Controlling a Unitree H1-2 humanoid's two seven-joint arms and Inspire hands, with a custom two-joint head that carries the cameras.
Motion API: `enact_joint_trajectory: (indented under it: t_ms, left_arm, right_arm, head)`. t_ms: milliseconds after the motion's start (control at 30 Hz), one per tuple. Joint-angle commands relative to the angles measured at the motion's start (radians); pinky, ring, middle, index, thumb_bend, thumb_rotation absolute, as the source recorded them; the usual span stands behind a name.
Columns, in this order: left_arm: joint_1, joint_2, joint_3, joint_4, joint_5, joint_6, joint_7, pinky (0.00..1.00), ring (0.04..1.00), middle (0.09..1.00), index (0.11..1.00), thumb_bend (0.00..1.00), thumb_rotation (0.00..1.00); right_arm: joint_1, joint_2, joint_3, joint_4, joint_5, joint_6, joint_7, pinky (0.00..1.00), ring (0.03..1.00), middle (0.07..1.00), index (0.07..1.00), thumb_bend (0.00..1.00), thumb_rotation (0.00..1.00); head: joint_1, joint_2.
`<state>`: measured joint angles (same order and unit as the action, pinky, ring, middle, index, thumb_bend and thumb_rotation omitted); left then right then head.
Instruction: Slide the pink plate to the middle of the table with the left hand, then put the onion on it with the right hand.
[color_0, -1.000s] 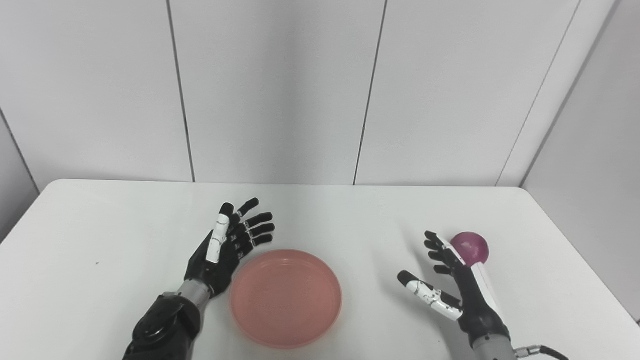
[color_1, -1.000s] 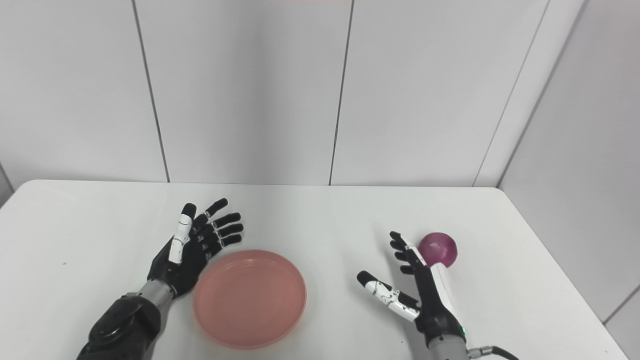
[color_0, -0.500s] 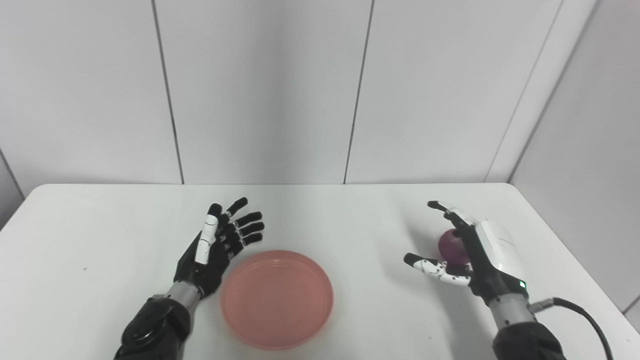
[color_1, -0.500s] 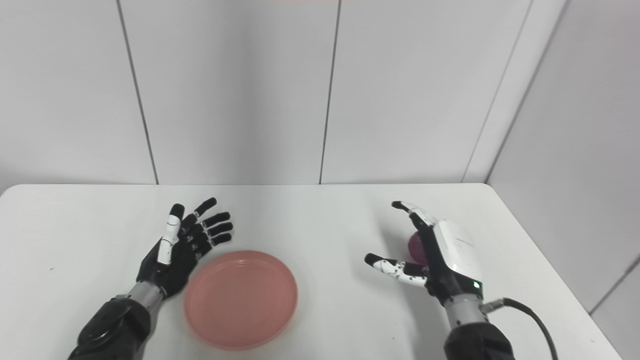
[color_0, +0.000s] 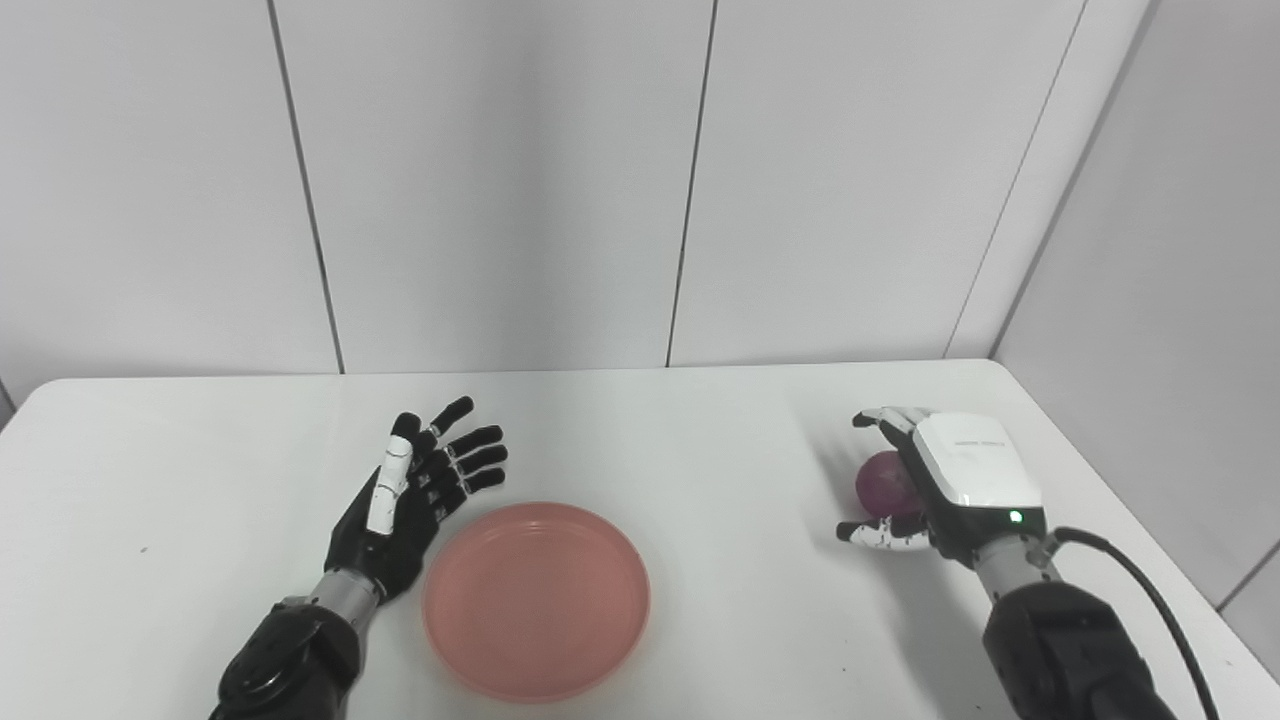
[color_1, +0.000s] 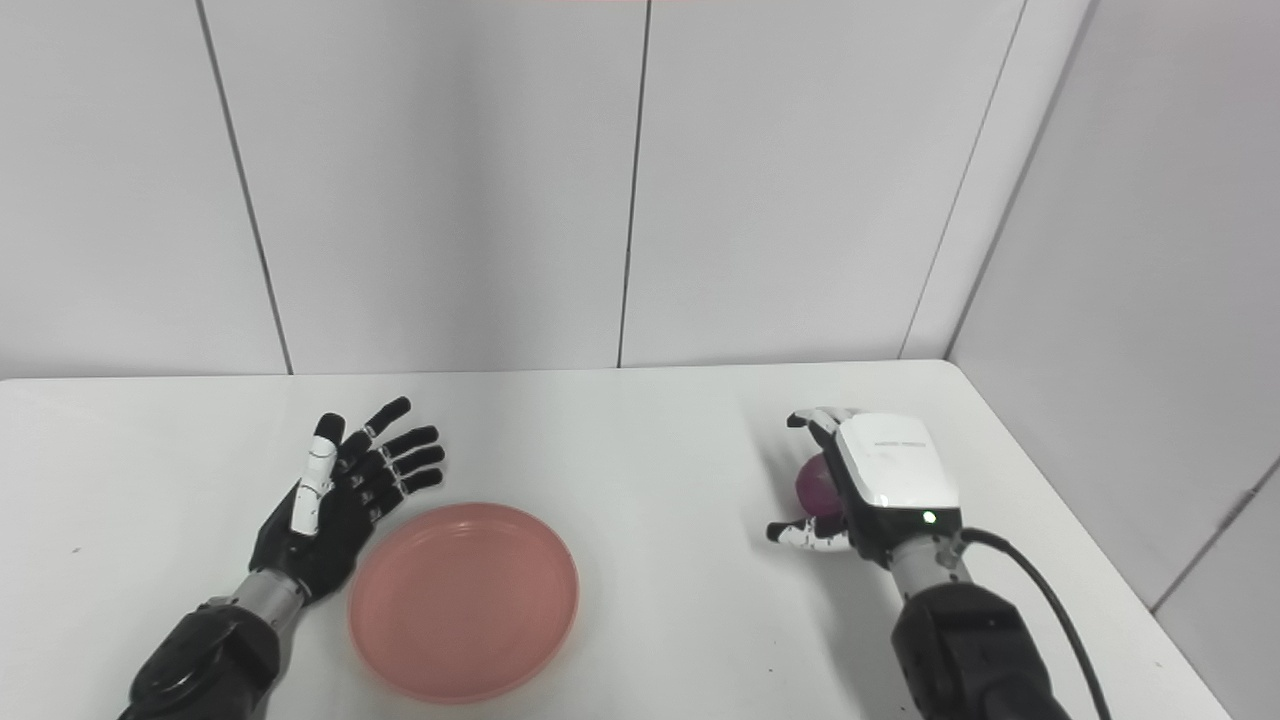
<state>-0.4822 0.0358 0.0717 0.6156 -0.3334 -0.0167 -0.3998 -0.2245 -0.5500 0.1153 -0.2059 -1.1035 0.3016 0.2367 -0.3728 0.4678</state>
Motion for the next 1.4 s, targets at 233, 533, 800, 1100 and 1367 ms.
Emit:
enact_joint_trajectory:
  t_ms: [233, 533, 800, 1100, 1367]
  left_arm:
    - [0.057, 0.021, 0.000, 0.088, 0.018, 0.059, 0.009, 0.76, 0.767, 0.766, 0.885, 0.78, 0.87]
    - [0.054, 0.021, -0.001, 0.101, 0.023, 0.049, 0.005, 0.75, 0.767, 0.766, 0.881, 0.79, 0.86]
    - [0.054, 0.017, 0.000, 0.094, 0.022, 0.065, 0.014, 0.76, 0.771, 0.769, 0.874, 0.78, 0.86]
    - [0.063, 0.020, 0.003, 0.080, 0.015, 0.069, 0.004, 0.77, 0.774, 0.774, 0.879, 0.77, 0.86]
    - [0.065, 0.020, -0.002, 0.076, 0.021, 0.071, 0.009, 0.77, 0.774, 0.781, 0.871, 0.76, 0.88]
  right_arm:
    - [-0.073, -0.046, 0.006, 0.073, -0.060, -0.005, 0.001, 0.95, 0.851, 0.819, 0.786, 1.00, 0.40]
    - [-0.107, -0.065, 0.007, 0.117, -0.070, 0.012, 0.080, 0.94, 0.865, 0.845, 0.807, 1.00, 0.44]
    - [-0.110, -0.051, -0.011, 0.161, 0.010, 0.011, 0.090, 0.73, 0.845, 0.852, 0.811, 0.99, 0.38]
    - [-0.097, -0.042, -0.016, 0.206, 0.083, 0.016, 0.068, 0.53, 0.800, 0.842, 0.797, 0.99, 0.30]
    - [-0.092, -0.030, -0.021, 0.251, 0.131, 0.024, 0.039, 0.55, 0.766, 0.821, 0.789, 0.95, 0.25]
  head:
    - [-0.004, -0.008]
    - [-0.002, -0.010]
    - [0.016, -0.005]
    - [0.018, -0.004]
    - [0.019, 0.001]
